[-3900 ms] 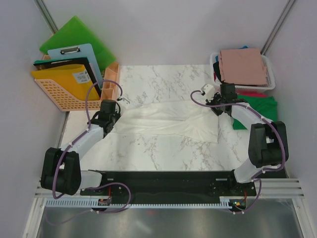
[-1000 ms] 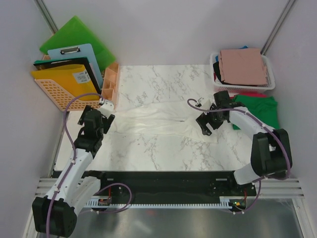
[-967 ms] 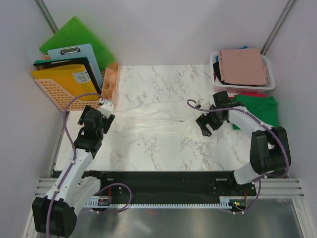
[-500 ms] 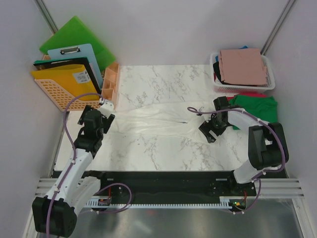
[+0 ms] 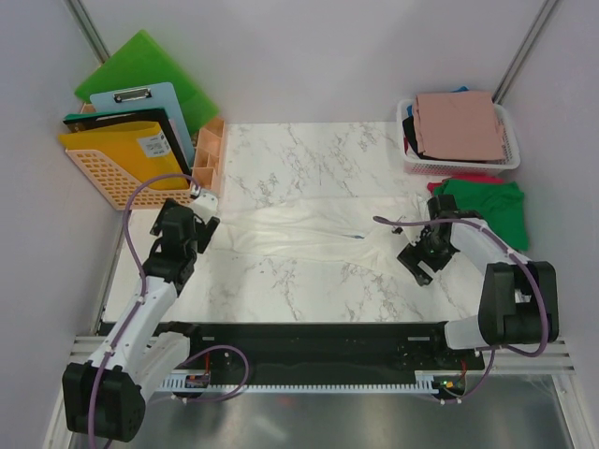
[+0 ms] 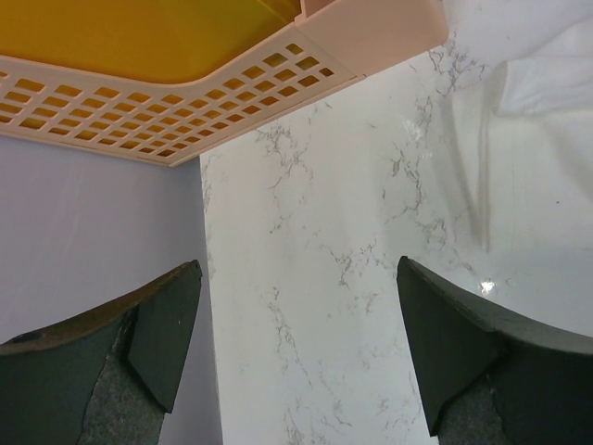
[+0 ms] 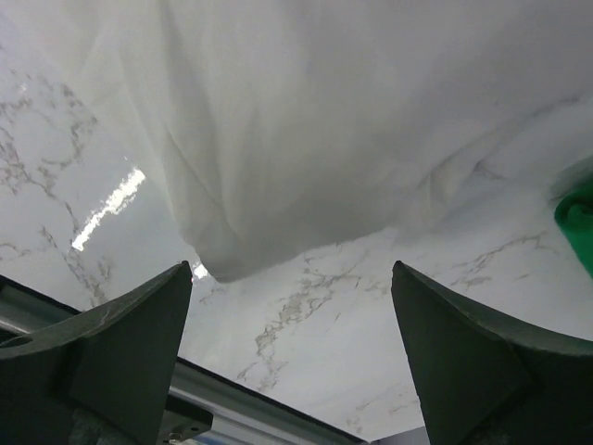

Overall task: Fold and stack the t-shirts
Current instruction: Fold the tshirt

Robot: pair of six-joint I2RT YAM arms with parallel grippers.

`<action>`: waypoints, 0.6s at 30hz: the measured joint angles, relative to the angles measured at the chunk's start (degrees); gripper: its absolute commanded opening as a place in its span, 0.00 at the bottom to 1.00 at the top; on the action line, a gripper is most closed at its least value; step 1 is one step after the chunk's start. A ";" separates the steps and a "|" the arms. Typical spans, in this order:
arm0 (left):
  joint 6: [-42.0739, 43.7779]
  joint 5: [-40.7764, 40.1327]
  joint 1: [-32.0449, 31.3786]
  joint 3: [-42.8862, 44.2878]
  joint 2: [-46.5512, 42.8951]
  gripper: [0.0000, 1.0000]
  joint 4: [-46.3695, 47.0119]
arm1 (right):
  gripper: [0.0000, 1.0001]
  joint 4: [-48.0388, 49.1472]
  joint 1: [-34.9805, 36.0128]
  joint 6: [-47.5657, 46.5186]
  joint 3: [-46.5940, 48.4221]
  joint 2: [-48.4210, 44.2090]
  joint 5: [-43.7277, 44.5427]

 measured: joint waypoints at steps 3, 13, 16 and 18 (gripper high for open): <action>0.02 0.04 0.00 -0.68 -0.20 0.93 0.11 | 0.96 -1.68 -2.91 -2.01 -1.57 -1.77 0.63; -0.72 4.85 0.02 -1.64 0.20 0.93 -0.26 | 0.98 -11.52 -6.19 -3.87 5.33 -11.21 -6.14; -1.38 7.08 0.00 -1.31 1.88 0.94 -0.85 | 0.98 -11.58 -6.21 -1.95 10.05 -17.70 -9.66; -1.57 7.93 0.00 -1.18 3.28 0.95 -1.09 | 0.98 -11.41 -6.19 -0.72 12.00 -21.09 -12.00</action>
